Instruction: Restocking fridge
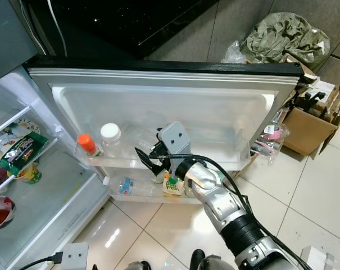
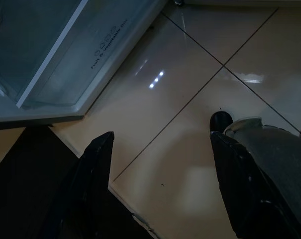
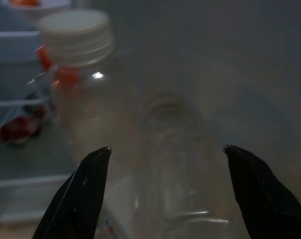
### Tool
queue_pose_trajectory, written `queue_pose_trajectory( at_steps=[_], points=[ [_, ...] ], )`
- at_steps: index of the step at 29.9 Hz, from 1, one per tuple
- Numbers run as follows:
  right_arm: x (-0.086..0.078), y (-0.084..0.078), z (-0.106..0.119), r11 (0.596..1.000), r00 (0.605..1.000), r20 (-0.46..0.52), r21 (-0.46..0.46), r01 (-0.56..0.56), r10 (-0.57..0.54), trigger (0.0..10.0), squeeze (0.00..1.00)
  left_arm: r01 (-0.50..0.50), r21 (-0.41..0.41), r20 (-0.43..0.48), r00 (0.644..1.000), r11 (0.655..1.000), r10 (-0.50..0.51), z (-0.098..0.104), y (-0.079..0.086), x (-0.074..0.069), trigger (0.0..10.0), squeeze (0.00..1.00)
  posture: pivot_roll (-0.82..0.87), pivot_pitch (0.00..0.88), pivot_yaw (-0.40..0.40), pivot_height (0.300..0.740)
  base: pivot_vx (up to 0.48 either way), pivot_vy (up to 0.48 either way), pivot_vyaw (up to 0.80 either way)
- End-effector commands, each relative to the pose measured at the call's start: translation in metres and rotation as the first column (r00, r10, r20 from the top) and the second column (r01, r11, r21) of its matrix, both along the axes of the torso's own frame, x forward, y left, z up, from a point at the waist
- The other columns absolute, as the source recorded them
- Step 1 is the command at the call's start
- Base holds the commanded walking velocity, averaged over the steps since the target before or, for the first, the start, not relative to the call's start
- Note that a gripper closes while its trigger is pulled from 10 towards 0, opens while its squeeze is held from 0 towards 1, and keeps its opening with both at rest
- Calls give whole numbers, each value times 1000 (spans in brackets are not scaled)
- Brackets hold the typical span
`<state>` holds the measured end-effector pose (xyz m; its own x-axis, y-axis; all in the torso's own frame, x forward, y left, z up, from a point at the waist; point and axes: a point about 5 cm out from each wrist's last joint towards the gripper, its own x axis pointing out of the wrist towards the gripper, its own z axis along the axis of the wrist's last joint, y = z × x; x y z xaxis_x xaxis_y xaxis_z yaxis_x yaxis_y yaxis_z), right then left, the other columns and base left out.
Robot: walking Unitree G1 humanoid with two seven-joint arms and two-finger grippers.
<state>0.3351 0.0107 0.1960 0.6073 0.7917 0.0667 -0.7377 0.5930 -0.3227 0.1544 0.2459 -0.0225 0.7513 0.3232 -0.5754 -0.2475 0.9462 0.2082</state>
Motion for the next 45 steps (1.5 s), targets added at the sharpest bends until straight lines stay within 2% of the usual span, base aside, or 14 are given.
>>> queue_pose_trajectory(
  at_steps=[1,7,13,20,23,24,32,33,34,35,38,39,40,45],
  points=[
    [5,-10,-1,989,997,-41,-133,-64,59,10000,0,-5,13,-60,998,1000,6,-8,6,-13,10000,0,6,318,-7,710,0,0,0],
    [40,-57,19,962,985,-172,-271,-38,-10,10000,0,0,9,-59,998,1000,1,-9,6,-9,10000,0,-24,311,-14,710,0,0,0],
    [59,-76,26,950,964,-243,-311,27,-108,10000,0,2,8,-57,998,1000,-1,-10,5,-7,10000,0,-33,312,-17,710,0,0,0],
    [62,-61,43,980,928,-369,-197,-20,-55,10000,0,5,13,-58,998,1000,-4,-9,6,-8,10000,0,-23,317,-12,710,0,0,0],
    [65,-54,64,988,943,-330,-155,-2,-50,10000,0,4,17,-59,998,1000,-3,-9,7,-9,10000,0,-17,317,-13,710,0,0,0],
    [69,-54,85,993,957,-283,-110,32,-63,10000,0,0,17,-60,998,1000,1,-10,7,-10,10000,0,-21,319,-14,710,0,0,0],
    [71,-51,107,998,964,-258,-46,53,-63,10000,0,2,16,-65,998,1000,-1,-11,7,-11,10000,0,-27,316,-12,710,0,0,0],
    [70,-47,105,997,963,-260,-56,50,-63,10000,757,5,15,-64,998,1000,-4,-11,6,-10,10000,0,-24,316,-14,710,0,0,0],
    [70,-47,105,997,963,-260,-56,50,-63,10000,757,5,15,-64,998,1000,-4,-11,6,-10,10000,0,-24,316,-14,710,0,0,0],
    [69,-42,99,997,961,-271,-73,38,-57,10000,1000,5,15,-63,998,1000,-4,-11,6,-9,10000,0,-19,313,-15,710,0,0,0],
    [68,-36,88,994,954,-293,-108,27,-58,10000,1000,3,15,-60,998,1000,-2,-11,6,-9,10000,0,-15,314,-17,710,0,0,0],
    [67,-33,81,992,950,-307,-126,17,-55,10000,682,1,15,-60,998,1000,0,-11,6,-10,10000,0,-3,316,-21,710,0,0,0],
    [67,-32,73,990,945,-320,-143,17,-62,10000,0,-3,17,-60,998,1000,4,-11,7,-11,10000,0,4,316,-21,710,0,0,0],
    [66,-29,59,988,932,-354,-151,22,-75,10000,0,-9,20,-60,998,1000,11,-11,8,-14,10000,0,15,320,-24,710,0,0,0]
  ],
)
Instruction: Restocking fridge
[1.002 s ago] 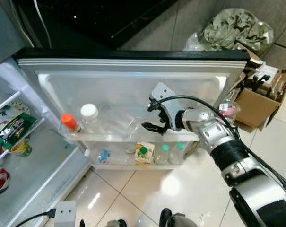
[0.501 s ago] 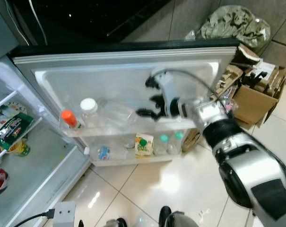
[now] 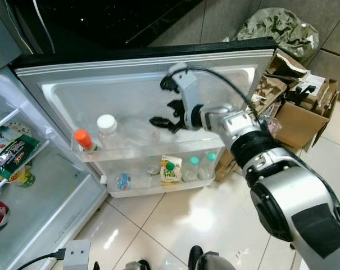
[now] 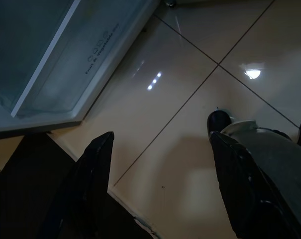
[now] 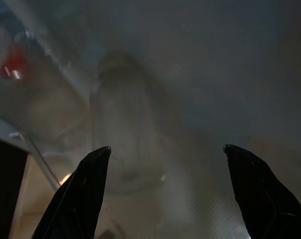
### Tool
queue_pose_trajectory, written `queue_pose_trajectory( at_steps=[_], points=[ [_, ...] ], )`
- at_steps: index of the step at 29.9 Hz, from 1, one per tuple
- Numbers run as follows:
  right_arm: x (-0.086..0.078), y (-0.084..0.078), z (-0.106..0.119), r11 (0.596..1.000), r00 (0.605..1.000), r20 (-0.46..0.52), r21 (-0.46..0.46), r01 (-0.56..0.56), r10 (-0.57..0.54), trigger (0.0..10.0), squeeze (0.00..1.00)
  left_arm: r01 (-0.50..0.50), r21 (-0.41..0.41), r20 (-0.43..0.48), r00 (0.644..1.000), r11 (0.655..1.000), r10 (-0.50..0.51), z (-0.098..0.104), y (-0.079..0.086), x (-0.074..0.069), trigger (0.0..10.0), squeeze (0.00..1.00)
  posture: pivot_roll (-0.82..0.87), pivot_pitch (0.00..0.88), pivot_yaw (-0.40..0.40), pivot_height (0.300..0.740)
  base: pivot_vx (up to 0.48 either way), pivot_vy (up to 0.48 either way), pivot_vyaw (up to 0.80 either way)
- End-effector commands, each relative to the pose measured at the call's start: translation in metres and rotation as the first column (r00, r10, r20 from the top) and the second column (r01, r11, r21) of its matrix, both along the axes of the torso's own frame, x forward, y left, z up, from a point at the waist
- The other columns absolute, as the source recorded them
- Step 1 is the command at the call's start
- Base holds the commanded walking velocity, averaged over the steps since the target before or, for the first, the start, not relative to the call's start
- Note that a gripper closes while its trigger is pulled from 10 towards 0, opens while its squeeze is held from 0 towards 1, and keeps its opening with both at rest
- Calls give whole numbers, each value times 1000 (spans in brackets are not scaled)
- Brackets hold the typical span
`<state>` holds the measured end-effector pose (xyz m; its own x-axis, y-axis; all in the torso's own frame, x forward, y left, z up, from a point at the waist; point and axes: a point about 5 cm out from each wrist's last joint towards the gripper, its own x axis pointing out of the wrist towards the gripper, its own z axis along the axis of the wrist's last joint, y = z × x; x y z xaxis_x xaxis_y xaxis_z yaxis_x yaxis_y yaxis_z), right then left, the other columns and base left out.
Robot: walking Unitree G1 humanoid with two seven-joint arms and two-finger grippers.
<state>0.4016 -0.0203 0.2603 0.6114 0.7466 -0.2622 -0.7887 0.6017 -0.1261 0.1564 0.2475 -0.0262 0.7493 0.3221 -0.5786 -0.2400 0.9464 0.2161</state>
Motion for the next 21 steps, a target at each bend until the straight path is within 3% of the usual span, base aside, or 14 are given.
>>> queue_pose_trajectory(
  at_steps=[1,7,16,21],
  points=[
    [-1,4,-7,1000,1000,-11,-2,7,-7,10000,0,-17,15,-54,998,1000,18,-7,7,-17,10000,0,16,322,-24,710,0,0,0],
    [-3,14,-8,1000,1000,-12,6,27,-27,10000,0,-17,17,-55,998,1000,18,-7,7,-19,10000,0,17,327,-26,710,0,0,0],
    [-1,16,-11,996,996,21,-24,89,-89,10000,0,-20,18,-57,998,1000,21,-7,7,-20,10000,0,30,334,-33,710,0,0,0],
    [-10,31,-18,998,999,16,-54,-32,32,10000,0,-29,23,-61,998,999,30,-6,9,-24,10000,0,39,340,-36,710,0,0,0]
  ],
)
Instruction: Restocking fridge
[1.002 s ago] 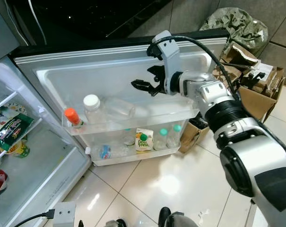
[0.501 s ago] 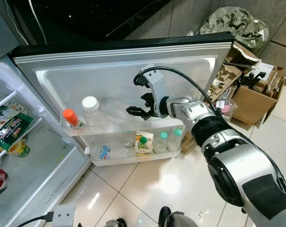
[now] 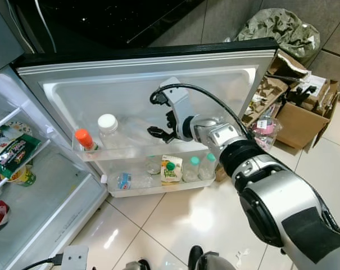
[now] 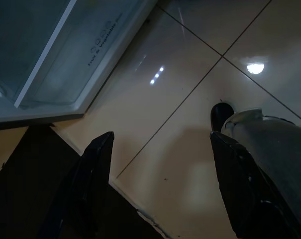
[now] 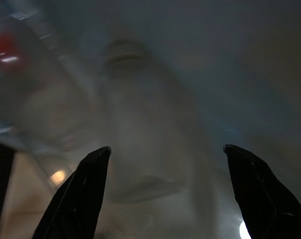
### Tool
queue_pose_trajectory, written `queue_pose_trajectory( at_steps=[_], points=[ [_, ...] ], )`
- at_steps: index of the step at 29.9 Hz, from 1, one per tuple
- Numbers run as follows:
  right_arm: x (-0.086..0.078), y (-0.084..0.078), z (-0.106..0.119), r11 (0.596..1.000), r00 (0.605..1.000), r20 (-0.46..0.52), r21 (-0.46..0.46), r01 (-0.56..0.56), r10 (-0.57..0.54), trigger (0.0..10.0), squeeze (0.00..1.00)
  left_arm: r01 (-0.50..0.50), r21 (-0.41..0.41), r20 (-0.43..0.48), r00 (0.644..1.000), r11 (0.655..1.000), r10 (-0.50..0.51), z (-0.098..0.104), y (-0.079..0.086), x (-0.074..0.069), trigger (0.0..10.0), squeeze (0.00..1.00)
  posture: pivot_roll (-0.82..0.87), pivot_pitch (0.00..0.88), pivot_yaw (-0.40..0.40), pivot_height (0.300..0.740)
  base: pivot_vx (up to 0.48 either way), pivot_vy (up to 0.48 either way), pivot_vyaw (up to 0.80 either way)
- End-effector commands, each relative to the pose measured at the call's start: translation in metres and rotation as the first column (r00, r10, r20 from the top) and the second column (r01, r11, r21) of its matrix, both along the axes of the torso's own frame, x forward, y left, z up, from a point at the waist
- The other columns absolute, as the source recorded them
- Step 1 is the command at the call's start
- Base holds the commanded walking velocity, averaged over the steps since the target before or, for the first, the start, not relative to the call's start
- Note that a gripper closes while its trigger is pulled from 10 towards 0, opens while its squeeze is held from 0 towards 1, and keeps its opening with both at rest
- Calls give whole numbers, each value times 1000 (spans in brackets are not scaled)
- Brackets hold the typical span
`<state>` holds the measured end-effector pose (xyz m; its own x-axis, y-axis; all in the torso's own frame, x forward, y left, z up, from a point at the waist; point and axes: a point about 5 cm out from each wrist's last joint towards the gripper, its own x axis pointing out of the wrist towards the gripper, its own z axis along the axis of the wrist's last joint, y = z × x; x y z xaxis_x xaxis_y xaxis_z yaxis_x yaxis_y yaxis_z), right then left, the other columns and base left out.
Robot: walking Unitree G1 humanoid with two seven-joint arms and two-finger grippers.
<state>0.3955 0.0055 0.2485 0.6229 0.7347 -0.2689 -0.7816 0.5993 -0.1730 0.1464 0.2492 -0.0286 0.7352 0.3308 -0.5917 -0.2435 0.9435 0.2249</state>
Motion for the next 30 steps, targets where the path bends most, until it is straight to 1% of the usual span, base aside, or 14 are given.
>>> queue_pose_trajectory(
  at_steps=[1,3,5,8,10,11,13,20,23,24,26,28,29,30],
  points=[
    [-4,7,-7,998,998,-9,-25,-56,56,10000,0,-21,19,-42,999,1000,22,-4,8,-15,10000,0,46,343,-38,710,0,0,0],
    [-6,9,-7,997,997,-12,-25,-75,75,10000,0,-23,19,-42,999,1000,24,-4,7,-15,10000,0,47,344,-38,710,0,0,0],
    [-10,16,-8,990,991,-17,-46,-132,132,10000,0,-24,20,-44,999,1000,25,-4,8,-16,10000,0,51,347,-38,710,0,0,0],
    [-13,20,-11,984,987,-20,-74,-160,158,10000,0,-23,22,-46,999,999,24,-4,8,-17,10000,0,51,347,-38,710,0,0,0],
    [-12,20,-18,985,993,-4,-126,-120,121,10000,0,-24,25,-43,999,999,25,-3,9,-17,10000,0,66,349,-40,710,0,0,0],
    [-12,20,-18,985,993,-4,-126,-120,121,10000,0,-24,25,-43,999,999,25,-3,9,-17,10000,0,66,349,-40,710,0,0,0],
    [-12,18,-25,982,995,1,-162,-98,100,10000,0,-30,28,-40,999,999,32,-1,10,-17,10000,0,78,351,-43,710,0,0,0],
    [-13,14,-37,975,996,-26,-203,-91,87,10000,0,-42,37,-44,998,998,43,0,14,-24,10000,0,96,358,-52,710,0,0,0],
    [-12,8,-45,980,996,-73,-189,-61,48,10000,0,-50,43,-45,998,998,52,2,16,-28,10000,0,114,360,-60,710,0,0,0],
    [-12,8,-45,980,996,-73,-189,-61,48,10000,0,-50,43,-45,998,998,52,2,16,-28,10000,0,114,360,-60,710,0,0,0],
    [-12,4,-48,984,992,-117,-164,-68,49,10000,0,-53,45,-46,997,998,55,3,17,-30,10000,0,117,363,-65,710,0,0,0],
    [-12,4,-49,985,990,-129,-157,-71,51,10000,0,-54,45,-46,997,998,56,3,17,-31,10000,0,117,363,-65,710,0,0,0],
    [-11,1,-49,988,990,-137,-145,-47,27,10000,0,-54,46,-47,997,997,56,3,17,-32,10000,0,119,366,-66,710,0,0,0],
    [-11,1,-49,988,990,-137,-145,-47,27,10000,0,-54,46,-47,997,997,56,3,17,-32,10000,0,119,366,-66,710,0,0,0]
  ],
)
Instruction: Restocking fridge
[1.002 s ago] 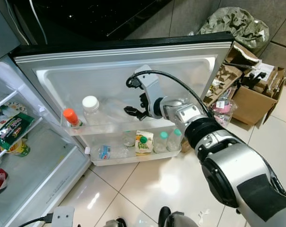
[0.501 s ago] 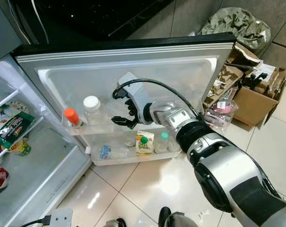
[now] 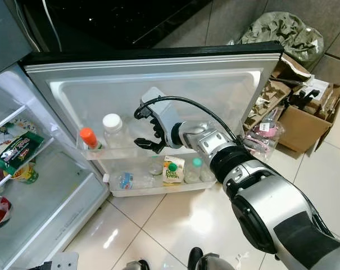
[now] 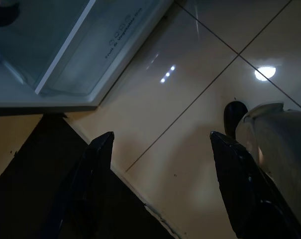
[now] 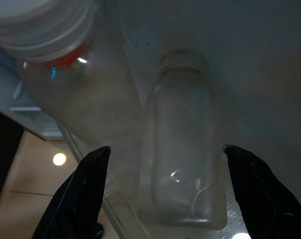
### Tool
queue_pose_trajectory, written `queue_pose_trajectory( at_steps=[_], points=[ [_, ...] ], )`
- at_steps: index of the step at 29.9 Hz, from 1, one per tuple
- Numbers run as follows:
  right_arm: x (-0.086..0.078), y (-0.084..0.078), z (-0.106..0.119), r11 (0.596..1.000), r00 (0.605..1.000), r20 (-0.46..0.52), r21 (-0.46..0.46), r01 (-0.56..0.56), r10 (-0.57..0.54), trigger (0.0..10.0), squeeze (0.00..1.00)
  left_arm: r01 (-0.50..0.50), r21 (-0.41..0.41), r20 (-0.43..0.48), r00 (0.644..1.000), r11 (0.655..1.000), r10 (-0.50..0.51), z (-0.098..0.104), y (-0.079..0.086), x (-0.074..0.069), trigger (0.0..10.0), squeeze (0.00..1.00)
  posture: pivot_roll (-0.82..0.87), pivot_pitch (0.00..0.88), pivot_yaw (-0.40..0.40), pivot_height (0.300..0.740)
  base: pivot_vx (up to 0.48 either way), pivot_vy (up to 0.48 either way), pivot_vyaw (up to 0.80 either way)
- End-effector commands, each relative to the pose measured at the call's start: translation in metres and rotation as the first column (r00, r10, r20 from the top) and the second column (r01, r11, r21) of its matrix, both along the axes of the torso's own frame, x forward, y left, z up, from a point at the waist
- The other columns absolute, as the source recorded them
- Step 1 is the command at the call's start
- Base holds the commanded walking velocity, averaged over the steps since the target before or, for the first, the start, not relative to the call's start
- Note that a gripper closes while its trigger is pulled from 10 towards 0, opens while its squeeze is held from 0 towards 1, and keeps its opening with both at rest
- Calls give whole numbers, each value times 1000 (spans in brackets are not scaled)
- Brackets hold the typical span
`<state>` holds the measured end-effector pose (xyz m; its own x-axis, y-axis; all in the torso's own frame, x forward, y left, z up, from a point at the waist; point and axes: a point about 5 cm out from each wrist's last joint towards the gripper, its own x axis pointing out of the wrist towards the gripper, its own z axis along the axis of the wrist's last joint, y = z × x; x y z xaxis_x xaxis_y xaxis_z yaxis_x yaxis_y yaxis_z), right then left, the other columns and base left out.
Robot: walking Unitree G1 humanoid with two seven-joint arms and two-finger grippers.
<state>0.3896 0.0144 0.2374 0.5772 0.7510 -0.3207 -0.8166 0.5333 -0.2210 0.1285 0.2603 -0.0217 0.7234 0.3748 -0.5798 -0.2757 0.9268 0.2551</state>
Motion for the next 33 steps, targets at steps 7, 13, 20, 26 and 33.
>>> queue_pose_trajectory(
  at_steps=[7,13,20,26,33],
  points=[
    [2,-30,-46,982,978,-126,-115,149,-163,10000,0,-21,15,-50,998,1000,22,-2,7,-16,10000,0,124,368,-63,710,0,0,0],
    [7,-46,-49,958,977,-53,-215,192,-207,10000,0,-19,16,-54,998,1000,20,-2,7,-17,10000,0,120,369,-58,710,0,0,0],
    [11,-49,-40,956,976,-4,-202,212,-218,10000,0,-15,13,-54,998,1000,15,-2,6,-15,10000,0,113,363,-51,710,0,0,0],
    [10,-37,-31,969,990,68,-206,134,-123,10000,0,-9,12,-54,999,1000,10,-2,6,-13,10000,0,111,357,-47,710,0,0,0],
    [6,-33,-36,961,997,61,-268,62,-47,0,0,-6,10,-50,999,1000,6,-2,5,-9,10000,0,114,348,-47,710,0,0,0]
  ],
)
